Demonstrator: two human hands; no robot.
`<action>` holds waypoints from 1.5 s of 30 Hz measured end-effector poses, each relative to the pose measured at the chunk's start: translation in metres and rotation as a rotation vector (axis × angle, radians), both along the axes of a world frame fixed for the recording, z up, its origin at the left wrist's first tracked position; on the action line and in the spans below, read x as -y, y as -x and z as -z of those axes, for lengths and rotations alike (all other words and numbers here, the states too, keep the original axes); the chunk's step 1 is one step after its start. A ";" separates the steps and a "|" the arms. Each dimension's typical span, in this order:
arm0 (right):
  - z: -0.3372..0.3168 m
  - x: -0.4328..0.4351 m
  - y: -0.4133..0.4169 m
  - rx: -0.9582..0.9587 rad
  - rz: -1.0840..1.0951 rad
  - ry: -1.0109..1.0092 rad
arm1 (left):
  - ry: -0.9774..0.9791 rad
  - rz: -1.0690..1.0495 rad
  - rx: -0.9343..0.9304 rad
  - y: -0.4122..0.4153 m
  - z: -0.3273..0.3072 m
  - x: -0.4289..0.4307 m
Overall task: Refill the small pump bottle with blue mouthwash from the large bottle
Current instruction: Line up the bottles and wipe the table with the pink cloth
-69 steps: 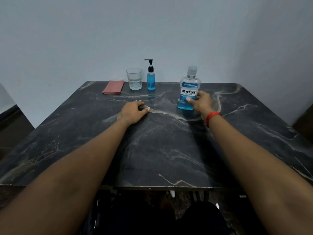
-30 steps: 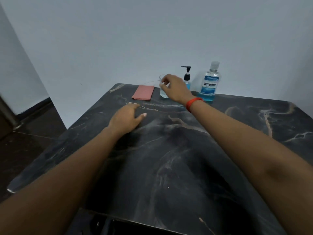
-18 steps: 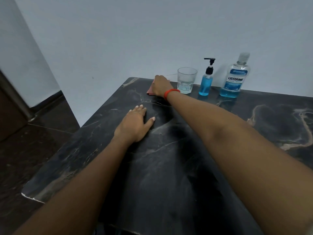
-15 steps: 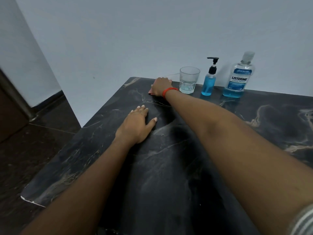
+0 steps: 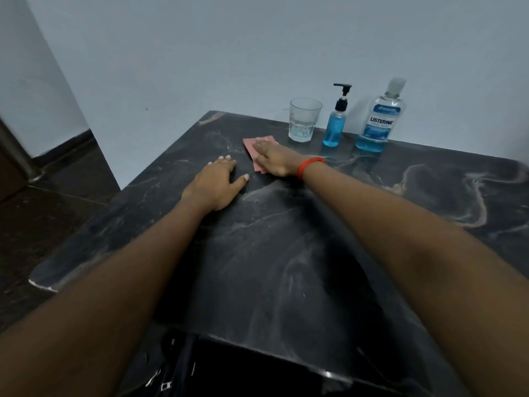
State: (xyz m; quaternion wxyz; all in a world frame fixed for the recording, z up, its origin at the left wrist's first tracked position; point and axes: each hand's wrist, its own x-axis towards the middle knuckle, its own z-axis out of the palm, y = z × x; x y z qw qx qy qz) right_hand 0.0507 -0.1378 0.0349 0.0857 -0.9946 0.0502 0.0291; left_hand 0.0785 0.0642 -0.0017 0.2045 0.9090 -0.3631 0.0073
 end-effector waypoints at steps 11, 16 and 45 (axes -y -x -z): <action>0.006 -0.076 0.172 -0.055 -0.035 0.004 | -0.033 -0.016 -0.035 0.022 -0.017 -0.012; 0.001 -0.088 0.175 0.020 0.053 0.020 | -0.030 0.027 -0.034 0.045 -0.013 -0.025; 0.017 -0.062 0.401 -0.028 0.493 0.100 | 0.042 0.032 0.056 0.111 -0.008 -0.077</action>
